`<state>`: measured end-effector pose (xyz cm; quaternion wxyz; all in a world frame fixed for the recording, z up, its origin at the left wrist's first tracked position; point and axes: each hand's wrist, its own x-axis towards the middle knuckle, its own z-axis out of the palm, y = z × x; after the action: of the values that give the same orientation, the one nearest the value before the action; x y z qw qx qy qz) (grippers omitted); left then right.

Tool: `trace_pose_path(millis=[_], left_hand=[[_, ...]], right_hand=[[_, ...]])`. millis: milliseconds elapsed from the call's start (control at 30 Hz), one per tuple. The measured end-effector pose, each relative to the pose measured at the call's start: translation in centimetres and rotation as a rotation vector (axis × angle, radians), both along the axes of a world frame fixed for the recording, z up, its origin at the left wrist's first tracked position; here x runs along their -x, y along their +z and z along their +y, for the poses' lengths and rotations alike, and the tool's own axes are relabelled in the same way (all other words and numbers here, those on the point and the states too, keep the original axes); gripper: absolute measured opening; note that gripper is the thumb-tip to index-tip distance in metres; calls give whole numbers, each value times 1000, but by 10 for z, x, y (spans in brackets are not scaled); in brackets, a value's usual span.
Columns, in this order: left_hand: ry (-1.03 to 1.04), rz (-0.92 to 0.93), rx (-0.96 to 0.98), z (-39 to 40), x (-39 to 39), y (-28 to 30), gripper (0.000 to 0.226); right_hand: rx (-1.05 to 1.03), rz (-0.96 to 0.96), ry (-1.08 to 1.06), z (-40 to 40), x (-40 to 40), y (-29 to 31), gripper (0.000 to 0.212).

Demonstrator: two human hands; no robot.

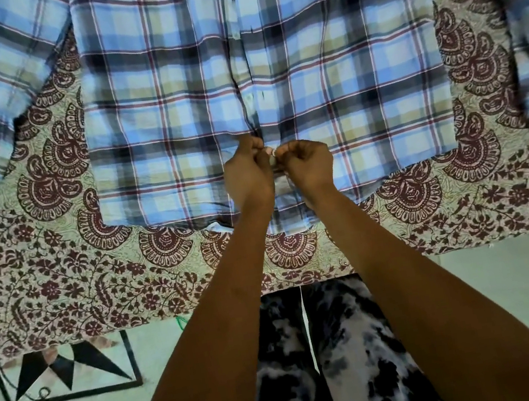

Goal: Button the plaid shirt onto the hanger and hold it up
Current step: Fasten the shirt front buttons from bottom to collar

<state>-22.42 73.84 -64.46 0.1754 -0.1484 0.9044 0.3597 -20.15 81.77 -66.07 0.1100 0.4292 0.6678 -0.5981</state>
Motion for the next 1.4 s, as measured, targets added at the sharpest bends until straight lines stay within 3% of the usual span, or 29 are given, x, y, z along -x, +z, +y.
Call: trace_pose_path(millis=[200,300,433,633,833,1067,1167,1233,1400], left_hand=[[15,-43,-21,-14,25,6,6],[79,1,-74,-15,47,16,9],[68,24,-89,-6,74,20,16],[-60,-46,-6,-1,89,1,23],[-97,-50,86,6,94,5,18],[-166,-89,99,6,99,4,10],[-162,-80,78,3,98,5,10],[-143,-80,56,2,97,7,12],[-178,-81,12,-1,97,7,11]], right_hand=[[-169,12,261,15,10,7,8],[-211,129,296,17,25,16,17],[-356,240,518,17,53,30,37],[-538,10,711,18,83,23,59],[-633,-48,838,15,83,19,80],[-536,20,678,15,78,17,37],[-590,23,670,25,72,17,18],[-605,25,678,25,70,18,17],[-713,-51,743,6,78,19,44]])
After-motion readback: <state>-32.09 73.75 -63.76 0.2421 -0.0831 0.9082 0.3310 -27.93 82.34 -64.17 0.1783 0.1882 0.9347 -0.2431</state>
